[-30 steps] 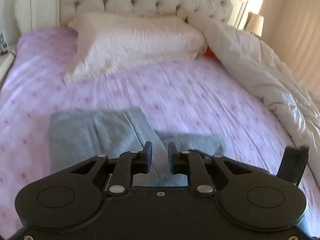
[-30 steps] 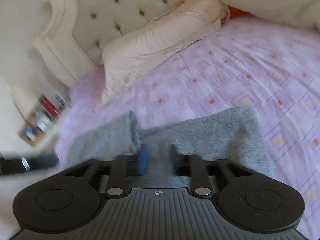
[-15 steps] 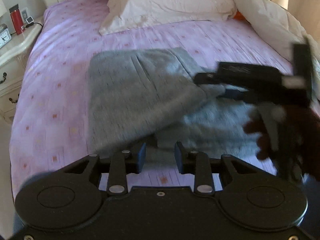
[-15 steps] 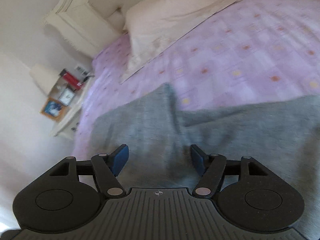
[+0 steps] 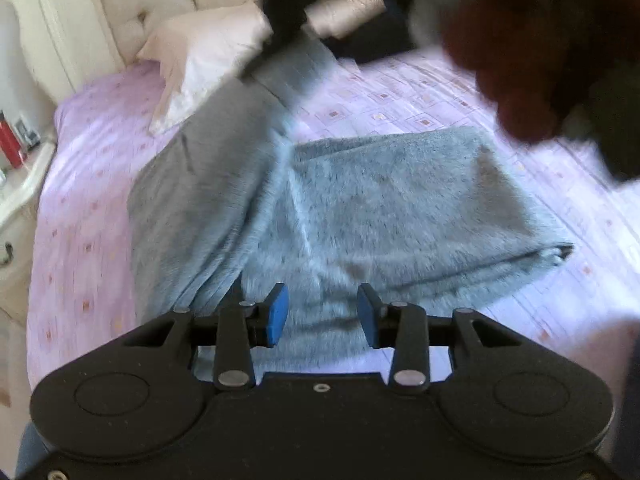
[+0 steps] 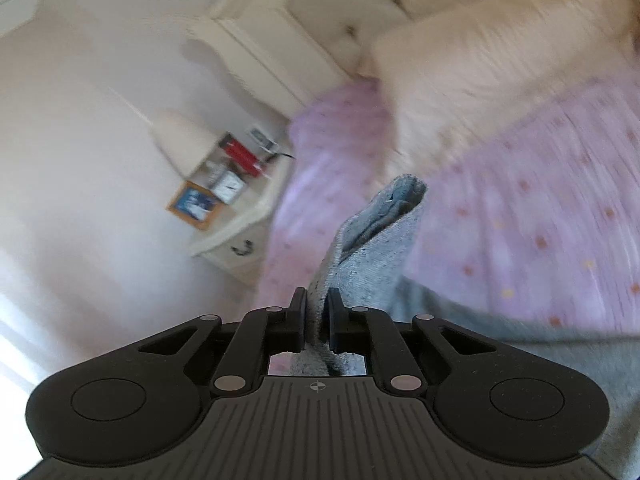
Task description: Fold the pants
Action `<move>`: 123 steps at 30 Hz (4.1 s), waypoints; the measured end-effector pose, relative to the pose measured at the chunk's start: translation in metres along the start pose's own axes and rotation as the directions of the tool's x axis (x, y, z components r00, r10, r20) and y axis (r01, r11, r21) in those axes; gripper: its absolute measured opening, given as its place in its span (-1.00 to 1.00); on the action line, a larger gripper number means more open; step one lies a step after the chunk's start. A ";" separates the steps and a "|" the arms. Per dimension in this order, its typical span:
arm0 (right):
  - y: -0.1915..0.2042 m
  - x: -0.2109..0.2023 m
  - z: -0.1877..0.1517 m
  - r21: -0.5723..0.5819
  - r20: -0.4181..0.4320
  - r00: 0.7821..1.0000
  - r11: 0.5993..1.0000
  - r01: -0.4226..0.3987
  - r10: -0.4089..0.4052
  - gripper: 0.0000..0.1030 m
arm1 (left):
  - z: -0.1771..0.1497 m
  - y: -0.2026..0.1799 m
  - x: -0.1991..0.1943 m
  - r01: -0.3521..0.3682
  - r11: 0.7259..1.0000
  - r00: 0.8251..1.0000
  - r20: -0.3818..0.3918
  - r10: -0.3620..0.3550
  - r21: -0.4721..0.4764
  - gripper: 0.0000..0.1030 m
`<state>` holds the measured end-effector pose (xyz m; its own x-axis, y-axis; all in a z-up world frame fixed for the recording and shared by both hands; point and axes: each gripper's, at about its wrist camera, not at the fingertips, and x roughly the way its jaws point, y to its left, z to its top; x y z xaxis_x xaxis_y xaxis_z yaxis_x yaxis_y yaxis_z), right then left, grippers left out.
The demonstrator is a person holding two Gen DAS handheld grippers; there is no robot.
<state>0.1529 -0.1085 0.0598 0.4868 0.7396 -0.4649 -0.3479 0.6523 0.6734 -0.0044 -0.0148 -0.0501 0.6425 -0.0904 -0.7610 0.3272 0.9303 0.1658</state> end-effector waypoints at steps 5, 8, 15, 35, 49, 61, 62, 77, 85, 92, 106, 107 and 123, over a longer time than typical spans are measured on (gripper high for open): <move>0.026 -0.014 0.014 -0.059 0.055 0.998 0.998 -0.021 0.025 -0.83 | 0.008 0.000 0.025 -0.116 0.993 0.993 -0.017 0.116 0.011 -0.02; 0.027 -0.024 0.017 -0.067 0.092 0.996 0.998 -0.006 0.013 -0.84 | 0.005 0.014 0.033 -0.114 0.992 0.991 -0.073 0.110 -0.046 0.16; -0.009 -0.074 -0.012 0.028 0.209 0.970 0.992 0.122 -0.126 -0.99 | -0.009 0.051 0.029 -0.143 0.961 0.976 -0.196 0.097 -0.238 0.34; -0.122 0.000 -0.076 0.147 -0.036 0.947 0.936 0.321 -0.319 0.42 | -0.034 0.093 0.032 -0.138 0.817 0.964 -0.267 -0.020 -0.560 0.18; -0.047 -0.094 -0.079 0.063 0.215 0.920 0.945 0.322 -0.328 -0.83 | -0.034 0.092 0.038 -0.150 0.821 0.959 -0.282 -0.014 -0.551 0.31; -0.104 -0.084 -0.125 0.187 0.035 0.843 0.832 0.522 -0.537 -0.53 | -0.029 0.093 0.023 -0.126 0.827 0.940 -0.333 -0.077 -0.547 0.09; -0.106 -0.088 -0.125 0.195 0.041 0.840 0.829 0.525 -0.542 -0.52 | -0.029 0.092 0.017 -0.107 0.829 0.934 -0.342 -0.106 -0.549 0.09; -0.095 -0.040 -0.088 -0.007 0.188 0.794 0.808 0.590 -0.578 -0.46 | 0.019 0.077 0.027 -0.076 0.954 0.980 -0.200 0.016 -0.291 0.26; -0.086 -0.008 -0.115 -0.179 0.225 0.769 0.751 0.636 -0.598 -0.07 | -0.008 0.111 0.054 -0.080 0.902 0.947 -0.315 -0.064 -0.424 0.69; -0.090 -0.014 -0.119 -0.206 0.250 0.788 0.764 0.611 -0.563 -0.06 | -0.007 0.110 0.056 -0.093 0.903 0.944 -0.325 -0.053 -0.420 0.73; -0.063 -0.018 -0.128 -0.341 0.229 0.817 0.742 0.577 -0.529 -0.10 | -0.002 0.093 0.049 -0.154 0.924 0.925 -0.380 0.010 -0.351 0.75; -0.063 -0.023 -0.126 -0.324 0.237 0.824 0.757 0.567 -0.515 -0.12 | -0.001 0.093 0.048 -0.153 0.924 0.924 -0.382 0.008 -0.351 0.73; -0.092 -0.045 -0.115 -0.115 0.296 0.737 0.744 0.659 -0.607 -0.12 | 0.092 0.097 0.033 -0.084 0.957 0.993 -0.103 0.058 -0.277 0.35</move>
<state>0.0711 -0.1830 -0.0474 0.8075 0.1001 -0.5814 -0.0306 0.9913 0.1281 0.1128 0.0400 -0.0010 0.5858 0.0004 -0.8105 0.0670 0.9965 0.0490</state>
